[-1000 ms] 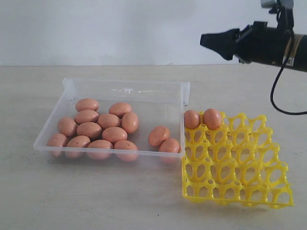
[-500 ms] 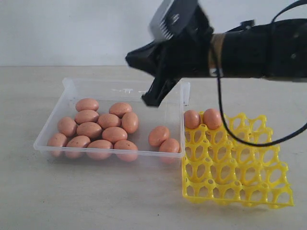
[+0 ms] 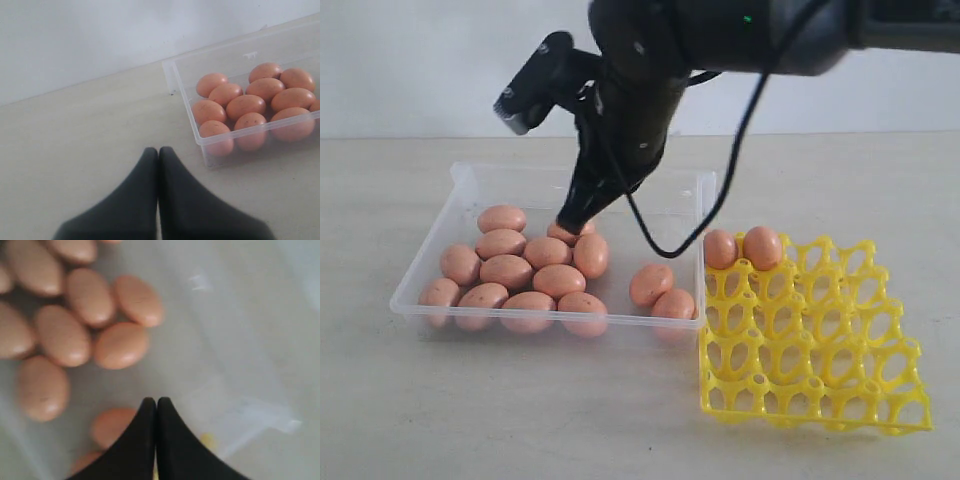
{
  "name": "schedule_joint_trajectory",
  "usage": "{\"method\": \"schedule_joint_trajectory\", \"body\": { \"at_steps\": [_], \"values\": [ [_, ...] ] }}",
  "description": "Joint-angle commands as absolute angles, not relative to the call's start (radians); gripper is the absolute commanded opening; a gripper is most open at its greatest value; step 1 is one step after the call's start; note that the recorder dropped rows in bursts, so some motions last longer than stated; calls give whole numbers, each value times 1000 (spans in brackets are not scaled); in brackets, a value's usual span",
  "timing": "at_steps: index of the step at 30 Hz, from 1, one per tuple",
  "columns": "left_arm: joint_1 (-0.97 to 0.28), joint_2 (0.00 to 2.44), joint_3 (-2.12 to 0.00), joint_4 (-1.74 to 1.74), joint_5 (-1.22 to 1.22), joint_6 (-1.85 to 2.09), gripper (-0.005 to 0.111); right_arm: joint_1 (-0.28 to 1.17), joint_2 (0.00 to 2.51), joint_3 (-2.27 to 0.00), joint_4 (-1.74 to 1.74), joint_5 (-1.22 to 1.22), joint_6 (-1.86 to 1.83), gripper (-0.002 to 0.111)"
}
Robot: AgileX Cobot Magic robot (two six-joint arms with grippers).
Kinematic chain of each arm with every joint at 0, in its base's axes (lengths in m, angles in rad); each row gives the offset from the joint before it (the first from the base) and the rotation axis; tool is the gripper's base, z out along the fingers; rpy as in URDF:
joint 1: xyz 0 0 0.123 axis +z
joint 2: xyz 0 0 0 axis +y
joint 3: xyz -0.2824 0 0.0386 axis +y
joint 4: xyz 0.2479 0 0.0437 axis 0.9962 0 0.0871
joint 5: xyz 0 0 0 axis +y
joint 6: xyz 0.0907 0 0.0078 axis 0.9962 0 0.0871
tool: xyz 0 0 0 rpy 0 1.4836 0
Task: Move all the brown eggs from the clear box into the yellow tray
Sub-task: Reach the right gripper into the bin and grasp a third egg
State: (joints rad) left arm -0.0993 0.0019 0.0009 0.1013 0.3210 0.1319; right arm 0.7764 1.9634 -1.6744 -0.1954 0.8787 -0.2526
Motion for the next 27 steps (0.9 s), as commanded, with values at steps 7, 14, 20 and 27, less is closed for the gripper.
{"method": "schedule_joint_trajectory", "body": {
  "at_steps": [7, 14, 20, 27],
  "values": [
    [-103, 0, 0, 93, 314, 132, -4, 765, 2203, -2008, 100, 1209, -470, 14],
    [-103, 0, 0, 93, 314, 132, -4, 765, 2253, -2006, 93, 1194, -470, 60],
    [-103, 0, 0, 93, 314, 132, -4, 765, 2293, -2006, 97, 1148, -470, 61],
    [-103, 0, 0, 93, 314, 132, -4, 765, 2313, -2006, 94, 1148, -443, 61]
  ]
}}
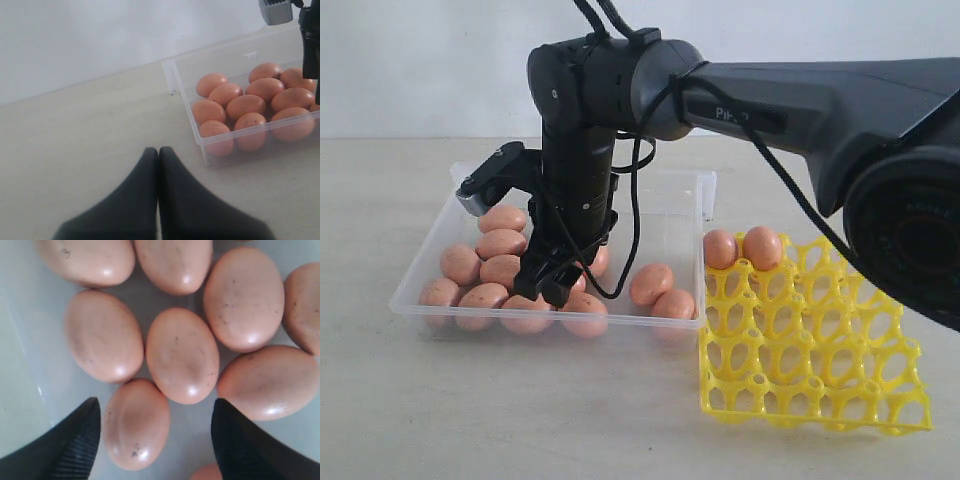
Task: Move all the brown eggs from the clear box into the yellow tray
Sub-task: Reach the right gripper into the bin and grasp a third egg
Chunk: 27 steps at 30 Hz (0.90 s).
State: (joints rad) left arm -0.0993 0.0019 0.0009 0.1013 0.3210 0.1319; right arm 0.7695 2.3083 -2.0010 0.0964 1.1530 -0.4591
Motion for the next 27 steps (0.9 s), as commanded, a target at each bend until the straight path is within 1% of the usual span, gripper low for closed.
{"method": "schedule_joint_trajectory", "body": {
  "at_steps": [1, 14, 21, 27],
  "values": [
    [-103, 0, 0, 93, 314, 132, -4, 765, 2313, -2006, 94, 1152, -439, 61],
    [-103, 0, 0, 93, 314, 132, -4, 757, 2315, -2001, 96, 1126, -412, 61],
    [-103, 0, 0, 93, 314, 132, -4, 707, 2315, -1945, 154, 1141, -346, 61],
    [-103, 0, 0, 93, 314, 132, -4, 706, 2315, -1879, 207, 1105, -381, 61]
  ]
}}
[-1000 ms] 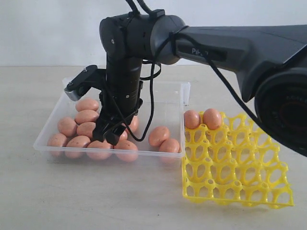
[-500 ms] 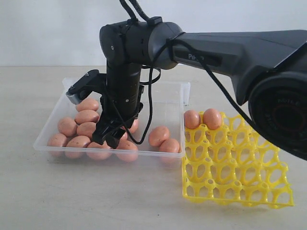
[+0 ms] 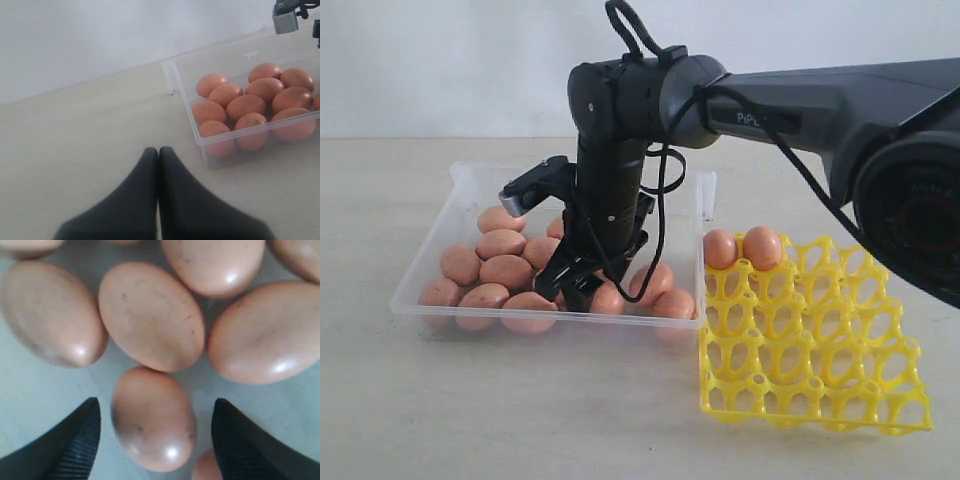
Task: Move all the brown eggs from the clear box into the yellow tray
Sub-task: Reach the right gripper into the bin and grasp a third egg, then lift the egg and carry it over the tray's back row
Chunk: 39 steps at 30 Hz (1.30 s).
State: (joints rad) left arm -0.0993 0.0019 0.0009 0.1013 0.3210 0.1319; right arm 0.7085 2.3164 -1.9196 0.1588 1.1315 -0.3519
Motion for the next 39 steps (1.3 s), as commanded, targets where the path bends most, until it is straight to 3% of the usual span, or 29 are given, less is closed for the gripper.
{"method": "schedule_joint_trajectory", "body": {
  "at_steps": [1, 9, 10, 15, 28, 39],
  "values": [
    [-103, 0, 0, 93, 314, 132, -4, 706, 2315, -1872, 207, 1103, -403, 61],
    [-103, 0, 0, 93, 314, 132, -4, 706, 2315, -1849, 182, 1049, -423, 56],
    [-103, 0, 0, 93, 314, 132, -4, 706, 2315, -1849, 180, 1044, -420, 51],
    [-103, 0, 0, 93, 314, 132, -4, 706, 2315, -1846, 165, 986, -397, -1],
    [-103, 0, 0, 93, 314, 132, -4, 706, 2282, -1846, 129, 956, -267, 0],
    [-103, 0, 0, 93, 314, 132, -4, 706, 2007, -1846, 196, 777, -276, 0]
  ]
}}
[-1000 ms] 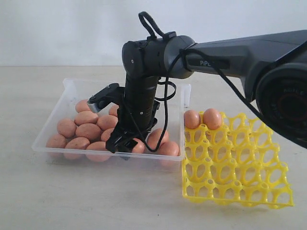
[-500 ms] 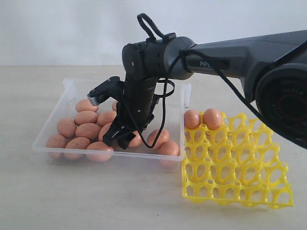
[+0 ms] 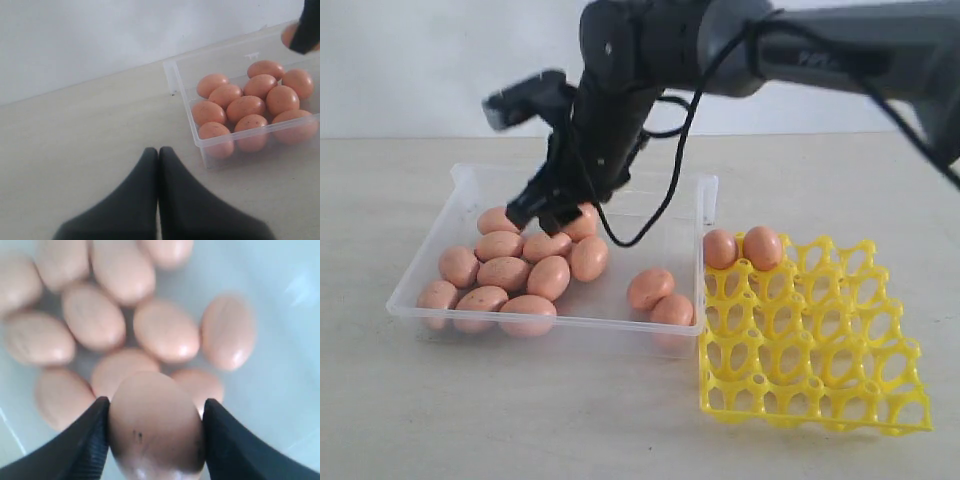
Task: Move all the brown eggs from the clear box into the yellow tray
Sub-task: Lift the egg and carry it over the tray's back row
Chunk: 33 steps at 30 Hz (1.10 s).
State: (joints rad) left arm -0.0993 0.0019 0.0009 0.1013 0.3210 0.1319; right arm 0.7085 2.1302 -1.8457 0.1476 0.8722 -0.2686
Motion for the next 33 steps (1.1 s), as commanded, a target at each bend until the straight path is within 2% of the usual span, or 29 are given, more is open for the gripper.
{"method": "schedule_joint_trajectory", "body": {
  "at_steps": [1, 4, 7, 11, 16, 20, 23, 26, 28, 30, 33],
  "values": [
    [-103, 0, 0, 93, 314, 132, -4, 706, 1982, -1846, 210, 753, -284, 0],
    [-103, 0, 0, 93, 314, 132, -4, 706, 1895, -1790, 284, 650, -385, 0],
    [-103, 0, 0, 93, 314, 132, -4, 706, 1788, -1630, 373, 496, -504, 0],
    [-103, 0, 0, 93, 314, 132, -4, 706, 1623, -1237, 545, 81, -598, 0],
    [-103, 0, 0, 93, 314, 132, -4, 699, 1458, -794, 617, -410, -526, 0],
    [-103, 0, 0, 93, 314, 132, -4, 589, 1400, -579, 624, -628, -397, 0],
    [-103, 0, 0, 93, 314, 132, -4, 395, 1397, -553, 577, -638, -194, 0],
    [-103, 0, 0, 93, 314, 132, -4, 178, 1410, -594, 170, -563, 223, 0],
    [-103, 0, 0, 93, 314, 132, -4, 37, 1448, -660, -282, -598, 664, 0],
    [-103, 0, 0, 93, 314, 132, -4, -80, 1516, -757, -736, -760, 1049, 0],
    [-103, 0, 0, 93, 314, 132, -4, -171, 1649, -922, -1191, -1002, 1333, 0]
  ]
}}
